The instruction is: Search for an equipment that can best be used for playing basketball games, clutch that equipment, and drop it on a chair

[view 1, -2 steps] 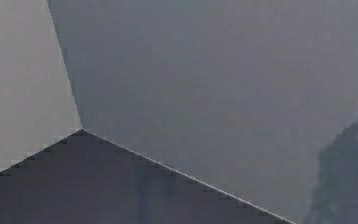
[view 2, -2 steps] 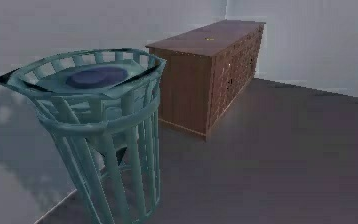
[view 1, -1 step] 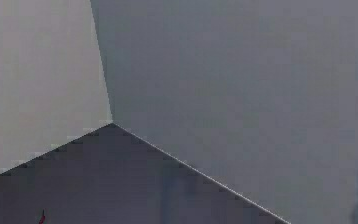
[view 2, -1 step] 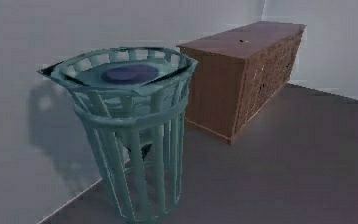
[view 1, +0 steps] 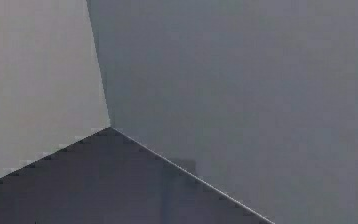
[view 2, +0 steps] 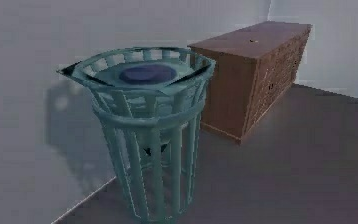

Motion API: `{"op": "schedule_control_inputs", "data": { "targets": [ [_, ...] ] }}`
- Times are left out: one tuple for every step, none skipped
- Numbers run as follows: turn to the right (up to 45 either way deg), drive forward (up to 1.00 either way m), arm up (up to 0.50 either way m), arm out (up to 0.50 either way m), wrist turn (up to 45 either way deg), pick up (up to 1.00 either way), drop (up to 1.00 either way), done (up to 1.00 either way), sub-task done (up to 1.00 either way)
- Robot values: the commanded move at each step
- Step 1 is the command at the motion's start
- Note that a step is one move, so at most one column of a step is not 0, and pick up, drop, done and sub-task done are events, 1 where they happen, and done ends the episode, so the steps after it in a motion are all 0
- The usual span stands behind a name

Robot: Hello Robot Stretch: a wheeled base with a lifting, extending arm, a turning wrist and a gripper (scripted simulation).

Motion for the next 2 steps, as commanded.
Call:
{"op": "schedule_control_inputs", "data": {
  "targets": [
    [-42.0,0.0,0.0,0.0,0.0,0.0,0.0,0.0,0.0],
    [0.0,1.0,0.0,0.0,0.0,0.0,0.0,0.0,0.0]
  ]
}}
